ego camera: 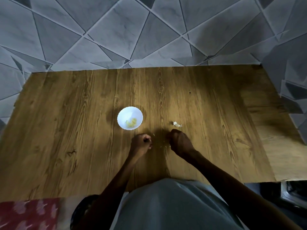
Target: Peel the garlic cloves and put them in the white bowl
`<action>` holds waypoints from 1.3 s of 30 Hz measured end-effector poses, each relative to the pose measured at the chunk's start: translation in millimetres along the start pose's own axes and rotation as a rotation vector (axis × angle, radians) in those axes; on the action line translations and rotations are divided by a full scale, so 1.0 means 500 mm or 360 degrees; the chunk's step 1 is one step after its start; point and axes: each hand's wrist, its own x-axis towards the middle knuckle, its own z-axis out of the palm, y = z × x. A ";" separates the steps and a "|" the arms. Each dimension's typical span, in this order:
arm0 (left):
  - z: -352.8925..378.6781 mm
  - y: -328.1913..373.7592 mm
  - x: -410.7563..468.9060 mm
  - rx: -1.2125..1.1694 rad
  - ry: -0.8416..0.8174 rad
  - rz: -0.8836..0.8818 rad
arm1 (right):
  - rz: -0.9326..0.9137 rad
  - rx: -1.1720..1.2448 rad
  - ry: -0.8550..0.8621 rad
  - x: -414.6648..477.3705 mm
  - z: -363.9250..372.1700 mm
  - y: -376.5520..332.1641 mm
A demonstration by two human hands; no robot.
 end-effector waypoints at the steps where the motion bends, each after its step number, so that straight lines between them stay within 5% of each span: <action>1: 0.002 -0.001 -0.003 0.0012 -0.0005 0.0008 | -0.0042 -0.0047 0.0023 0.000 0.007 -0.003; 9: 0.020 -0.012 -0.017 0.0009 -0.0097 -0.0087 | -0.0442 -0.0238 0.0041 -0.044 0.022 -0.009; 18: 0.007 -0.007 -0.049 0.0378 0.0165 0.0149 | -0.0644 -0.0150 0.0087 -0.031 0.034 -0.029; 29: 0.024 -0.007 -0.063 0.0138 0.0223 0.0064 | -0.0287 -0.0107 0.0166 -0.019 -0.017 0.006; 39: 0.023 -0.002 -0.069 0.0091 0.0244 0.0116 | -0.0449 -0.0127 0.0204 -0.088 -0.012 0.020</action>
